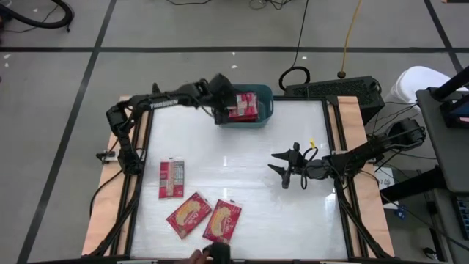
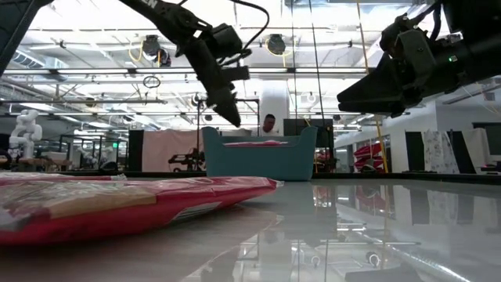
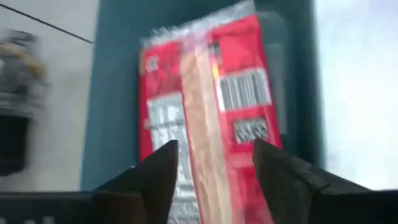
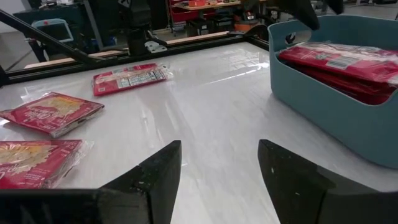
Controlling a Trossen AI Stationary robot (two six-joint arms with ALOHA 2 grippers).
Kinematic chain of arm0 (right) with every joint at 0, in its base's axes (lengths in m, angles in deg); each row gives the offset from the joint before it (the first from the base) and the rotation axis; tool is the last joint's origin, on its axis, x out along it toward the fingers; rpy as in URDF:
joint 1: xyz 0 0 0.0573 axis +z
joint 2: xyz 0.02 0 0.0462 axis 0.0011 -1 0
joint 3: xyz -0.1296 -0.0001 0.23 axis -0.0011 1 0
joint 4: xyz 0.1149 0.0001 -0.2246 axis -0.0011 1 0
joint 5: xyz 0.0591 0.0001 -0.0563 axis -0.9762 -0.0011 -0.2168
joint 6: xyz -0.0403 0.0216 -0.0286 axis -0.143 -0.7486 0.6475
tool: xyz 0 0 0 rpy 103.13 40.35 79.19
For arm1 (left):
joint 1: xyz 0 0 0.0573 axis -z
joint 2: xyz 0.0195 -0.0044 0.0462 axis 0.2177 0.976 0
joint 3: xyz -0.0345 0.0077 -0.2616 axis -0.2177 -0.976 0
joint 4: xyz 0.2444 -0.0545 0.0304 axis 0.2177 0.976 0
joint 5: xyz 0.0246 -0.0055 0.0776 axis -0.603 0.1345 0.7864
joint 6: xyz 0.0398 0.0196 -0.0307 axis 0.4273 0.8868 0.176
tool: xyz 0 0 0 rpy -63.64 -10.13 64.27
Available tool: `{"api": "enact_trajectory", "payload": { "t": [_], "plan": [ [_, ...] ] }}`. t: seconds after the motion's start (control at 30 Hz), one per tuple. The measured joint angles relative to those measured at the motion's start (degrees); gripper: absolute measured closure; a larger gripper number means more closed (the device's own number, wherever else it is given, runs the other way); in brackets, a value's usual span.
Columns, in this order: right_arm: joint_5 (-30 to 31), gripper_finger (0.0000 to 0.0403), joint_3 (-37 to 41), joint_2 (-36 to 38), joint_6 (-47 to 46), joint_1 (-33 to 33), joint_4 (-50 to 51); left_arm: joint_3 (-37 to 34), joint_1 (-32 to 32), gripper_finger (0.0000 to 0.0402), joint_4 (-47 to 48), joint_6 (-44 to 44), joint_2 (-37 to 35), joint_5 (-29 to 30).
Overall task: Sort popcorn bags into baskets
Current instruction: Put the red popcorn bag into the green bin
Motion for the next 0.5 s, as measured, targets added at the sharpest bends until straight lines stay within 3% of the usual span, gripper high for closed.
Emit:
{"api": "enact_trajectory", "payload": {
  "t": [0.1,0.23,0.5],
  "plan": [
    [0.0,0.0197,0.0,0.0,0.02,0.0,0.0,-3.46,3.5,0.0162,-7.39,0.25,0.05,6.48],
    [-0.04,0.0197,0.0,0.0,0.0,0.0,0.0,-5.34,6.12,0.0151,-11.06,-0.43,0.04,6.89],
    [-0.13,0.0197,0.0,0.0,0.0,0.0,0.0,-8.63,5.99,0.0189,-15.29,-1.79,0.5,7.06]
  ]
}}
